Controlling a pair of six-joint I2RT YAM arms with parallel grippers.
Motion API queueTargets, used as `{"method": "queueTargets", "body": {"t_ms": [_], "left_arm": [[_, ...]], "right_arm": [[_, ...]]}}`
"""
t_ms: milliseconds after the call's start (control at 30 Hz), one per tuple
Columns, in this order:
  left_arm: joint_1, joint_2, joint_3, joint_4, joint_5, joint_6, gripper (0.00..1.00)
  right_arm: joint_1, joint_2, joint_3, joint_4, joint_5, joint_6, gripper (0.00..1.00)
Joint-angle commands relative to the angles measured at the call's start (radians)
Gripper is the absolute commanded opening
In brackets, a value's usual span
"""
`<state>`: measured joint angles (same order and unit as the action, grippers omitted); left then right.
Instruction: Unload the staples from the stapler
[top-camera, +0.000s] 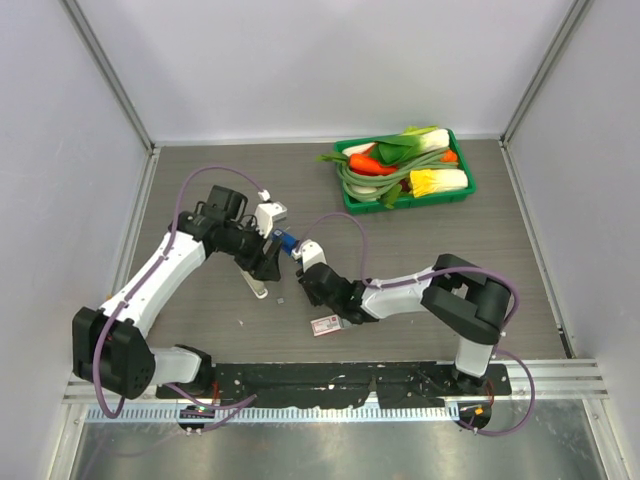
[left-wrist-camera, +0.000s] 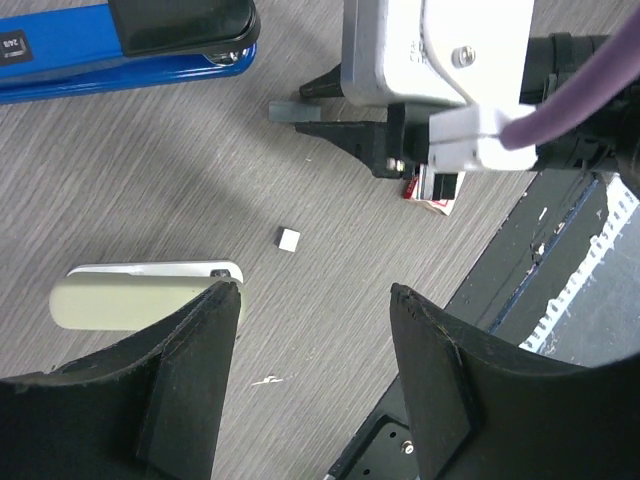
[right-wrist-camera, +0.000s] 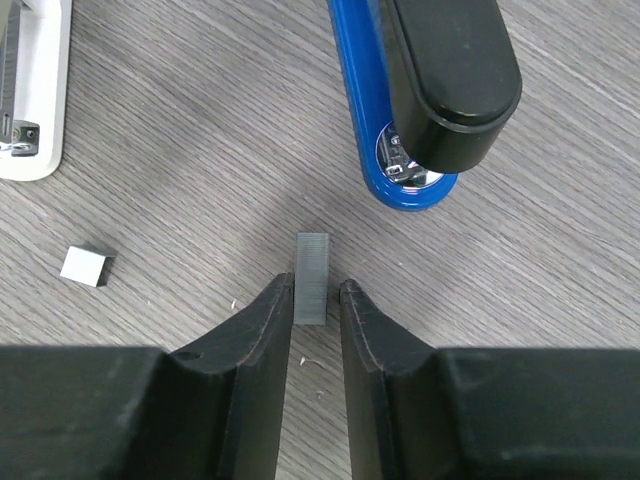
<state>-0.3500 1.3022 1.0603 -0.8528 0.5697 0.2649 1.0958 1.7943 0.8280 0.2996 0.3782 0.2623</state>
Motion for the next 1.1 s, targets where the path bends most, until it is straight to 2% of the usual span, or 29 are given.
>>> {"method": "queueTargets", "body": {"t_ms": [0, 133, 267, 467, 533, 667, 733, 933, 1067], "left_arm": [[0.011, -0.023, 0.046, -0.017, 0.021, -0.015, 0.66], [0.011, -0.035, 0.049, -0.029, 0.012, -0.021, 0.66], [0.013, -0.047, 0.044, -0.037, 0.002, -0.026, 0.66], [0.011, -0.106, 0.007, 0.014, 0.002, -0.01, 0.65], [0.006, -0.144, 0.009, 0.078, -0.01, -0.016, 0.62], [-0.09, -0.158, 0.092, 0.106, -0.17, 0.063, 0.59], [-0.118, -0.149, 0.137, 0.107, -0.211, 0.095, 0.59], [-0.184, -0.106, 0.17, 0.112, -0.301, 0.296, 0.58], [-0.196, -0.112, 0.182, 0.086, -0.355, 0.443, 0.56]], "right_arm": [[0.044, 0.027, 0.025, -0.036, 0.05, -0.037, 0.29], [0.072, 0.017, 0.022, -0.054, 0.097, -0.048, 0.25], [0.078, -0.016, 0.007, -0.06, 0.108, -0.029, 0.15], [0.052, -0.237, -0.033, -0.126, 0.016, 0.074, 0.06], [0.035, -0.295, -0.033, -0.163, -0.065, 0.124, 0.04], [-0.048, -0.419, -0.021, -0.272, -0.212, 0.213, 0.02], [-0.091, -0.444, -0.018, -0.292, -0.35, 0.273, 0.01], [-0.255, -0.49, -0.027, -0.264, -0.758, 0.396, 0.01], [-0.304, -0.487, -0.012, -0.264, -0.88, 0.446, 0.01]]}}
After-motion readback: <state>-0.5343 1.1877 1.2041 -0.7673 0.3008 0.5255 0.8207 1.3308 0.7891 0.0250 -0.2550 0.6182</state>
